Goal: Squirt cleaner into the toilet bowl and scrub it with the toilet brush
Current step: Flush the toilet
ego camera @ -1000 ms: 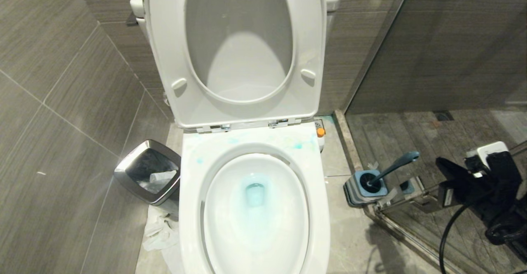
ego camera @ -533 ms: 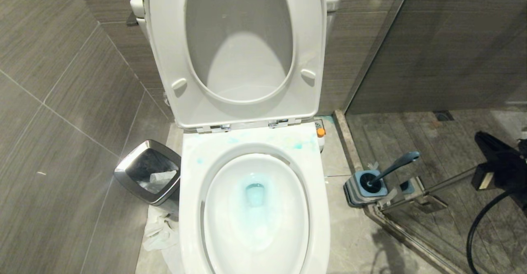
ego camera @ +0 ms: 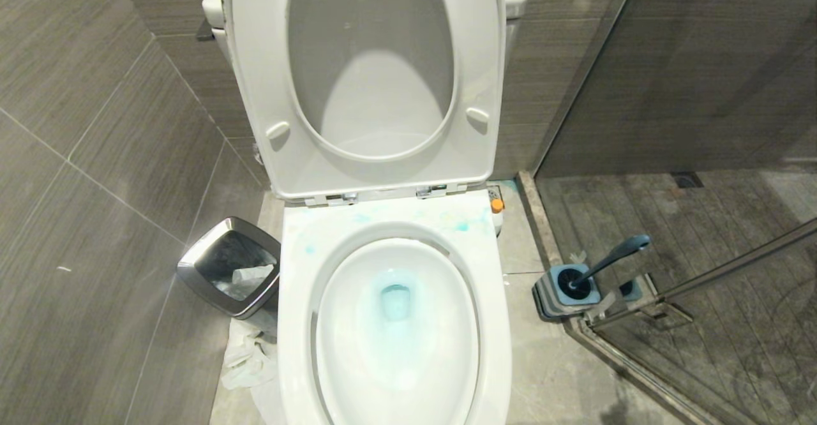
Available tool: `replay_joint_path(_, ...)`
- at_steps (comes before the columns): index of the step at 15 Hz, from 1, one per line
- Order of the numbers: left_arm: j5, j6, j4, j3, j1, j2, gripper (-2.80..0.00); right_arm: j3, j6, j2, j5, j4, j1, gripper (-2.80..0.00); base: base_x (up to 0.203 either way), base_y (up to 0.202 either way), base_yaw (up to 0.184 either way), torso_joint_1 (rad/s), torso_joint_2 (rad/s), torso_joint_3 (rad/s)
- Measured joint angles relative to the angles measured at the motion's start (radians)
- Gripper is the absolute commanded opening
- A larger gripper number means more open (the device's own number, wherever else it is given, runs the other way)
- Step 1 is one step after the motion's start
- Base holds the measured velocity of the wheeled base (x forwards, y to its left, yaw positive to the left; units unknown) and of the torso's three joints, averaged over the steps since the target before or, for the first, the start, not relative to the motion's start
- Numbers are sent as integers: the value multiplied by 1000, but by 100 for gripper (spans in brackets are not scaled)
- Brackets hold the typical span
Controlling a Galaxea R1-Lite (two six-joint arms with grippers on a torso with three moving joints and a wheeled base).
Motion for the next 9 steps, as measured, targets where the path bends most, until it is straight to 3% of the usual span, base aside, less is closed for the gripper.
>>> replay_joint_path(5,0,0,0,0,1,0,-280,-39,33,-288,-2,324,-40,-280,0,0,0,0,0,0)
replay_joint_path(9,0,0,0,0,0,0,-280,-33,140,-479,1,582,-51,-280,0,0,0,0,0,0)
